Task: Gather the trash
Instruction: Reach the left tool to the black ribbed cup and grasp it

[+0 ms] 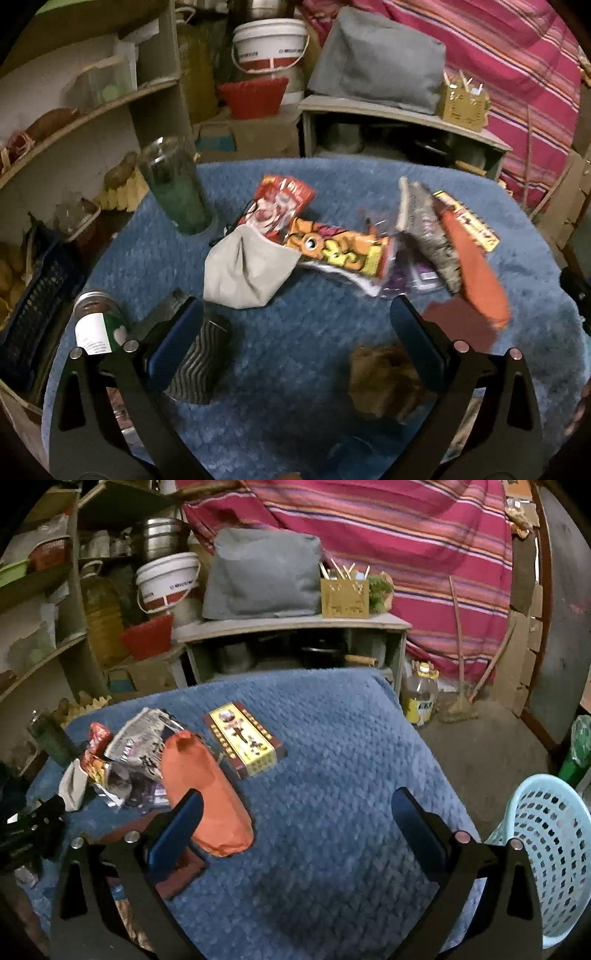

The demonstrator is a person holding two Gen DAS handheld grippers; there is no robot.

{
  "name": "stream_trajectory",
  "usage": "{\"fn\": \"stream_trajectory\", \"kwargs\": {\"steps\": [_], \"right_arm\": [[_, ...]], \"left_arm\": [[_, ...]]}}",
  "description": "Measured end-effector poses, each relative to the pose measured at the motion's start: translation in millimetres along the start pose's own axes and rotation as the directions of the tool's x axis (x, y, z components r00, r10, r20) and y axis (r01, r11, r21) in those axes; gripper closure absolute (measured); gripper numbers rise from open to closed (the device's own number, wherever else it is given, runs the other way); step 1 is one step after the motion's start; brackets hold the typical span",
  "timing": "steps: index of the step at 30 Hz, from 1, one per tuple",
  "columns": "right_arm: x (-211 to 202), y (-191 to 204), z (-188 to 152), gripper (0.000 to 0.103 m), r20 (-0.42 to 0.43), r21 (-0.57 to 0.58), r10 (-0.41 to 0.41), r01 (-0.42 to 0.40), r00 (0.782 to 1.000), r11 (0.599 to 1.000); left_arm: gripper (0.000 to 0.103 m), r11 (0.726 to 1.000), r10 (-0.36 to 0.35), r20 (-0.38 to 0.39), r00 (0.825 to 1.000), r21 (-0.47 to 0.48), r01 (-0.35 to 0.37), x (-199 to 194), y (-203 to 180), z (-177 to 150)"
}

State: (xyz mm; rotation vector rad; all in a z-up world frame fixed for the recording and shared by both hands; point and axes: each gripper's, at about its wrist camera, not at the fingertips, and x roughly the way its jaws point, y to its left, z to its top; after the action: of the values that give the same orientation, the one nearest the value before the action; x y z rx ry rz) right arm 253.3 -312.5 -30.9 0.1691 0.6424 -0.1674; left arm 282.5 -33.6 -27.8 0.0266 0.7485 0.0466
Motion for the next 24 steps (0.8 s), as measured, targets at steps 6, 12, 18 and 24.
{"fn": "stream_trajectory", "kwargs": {"steps": [6, 12, 18, 24], "right_arm": [[1.2, 6.9, -5.6, 0.004, -0.008, -0.022, -0.002, 0.002, 1.000, 1.000], [7.9, 11.2, -10.1, 0.004, -0.035, -0.021, 0.006, -0.006, 0.999, 1.000], [15.5, 19.7, -10.0, 0.004, -0.051, -0.028, 0.009, -0.011, 0.999, 1.000], [21.6, 31.1, -10.1, 0.004, -0.063, -0.055, 0.005, -0.008, 0.998, 0.998]], "left_arm": [[0.005, 0.999, 0.040, -0.023, 0.999, -0.020, -0.041, 14.7, 31.3, -0.6], [0.005, 0.999, 0.004, -0.095, 0.995, -0.042, -0.008, 28.7, 66.8, -3.9], [0.005, 0.999, 0.014, -0.169, 0.985, -0.033, -0.020, 49.5, 86.9, -11.6], [0.005, 0.997, 0.058, -0.201, 0.978, 0.052, -0.048, 57.9, 78.5, -12.6]]}}
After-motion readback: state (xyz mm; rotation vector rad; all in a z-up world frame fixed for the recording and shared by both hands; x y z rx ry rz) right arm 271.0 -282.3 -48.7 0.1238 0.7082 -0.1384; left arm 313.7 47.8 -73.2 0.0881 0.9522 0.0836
